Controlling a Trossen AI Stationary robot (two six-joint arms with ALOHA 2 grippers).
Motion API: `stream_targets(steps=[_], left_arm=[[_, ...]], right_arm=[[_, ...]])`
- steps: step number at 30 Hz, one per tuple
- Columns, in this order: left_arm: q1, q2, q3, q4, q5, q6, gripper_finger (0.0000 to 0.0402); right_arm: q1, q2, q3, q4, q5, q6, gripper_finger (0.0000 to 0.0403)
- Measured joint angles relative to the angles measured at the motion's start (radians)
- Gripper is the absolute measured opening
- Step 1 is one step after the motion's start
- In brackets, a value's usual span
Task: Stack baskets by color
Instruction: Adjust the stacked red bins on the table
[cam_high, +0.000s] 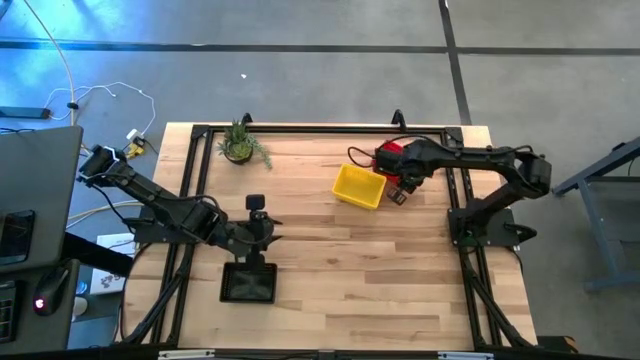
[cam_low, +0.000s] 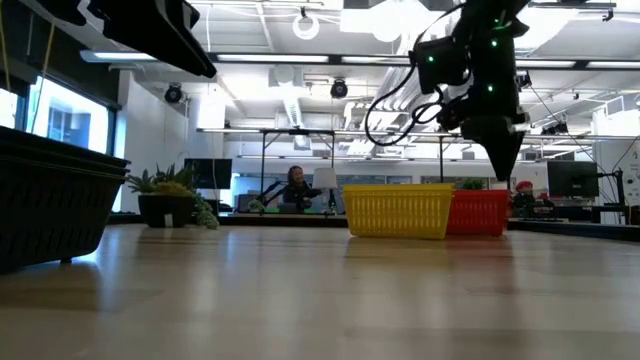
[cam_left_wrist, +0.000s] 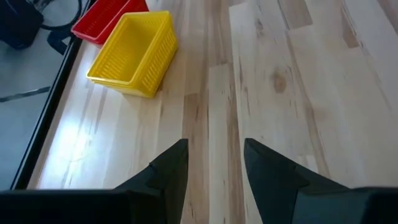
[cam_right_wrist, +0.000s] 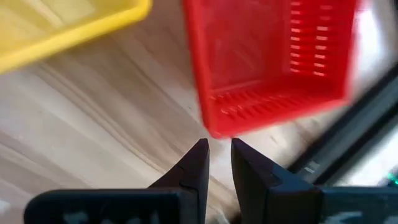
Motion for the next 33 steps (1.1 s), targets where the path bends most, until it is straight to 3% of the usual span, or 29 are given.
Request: stream_targets(steps=[5,18,33], left_arm=[[0.015,0.000,0.000,0.000,0.000,0.001,0.0141],[0.032,0.000,0.000,0.001,0.014,0.002,0.0141],[0.032,0.000,0.000,-0.002,0.037,0.002,0.0141]], right_arm=[[-0.007,-0.027,-0.079,0.114,-0.053,-0.037,0.0053],[-0.007,-0.043,-0.057,0.236,-0.105,-0.014,0.0053],[-0.008,-0.041,-0.073,0.226,-0.122,0.031,0.0053]])
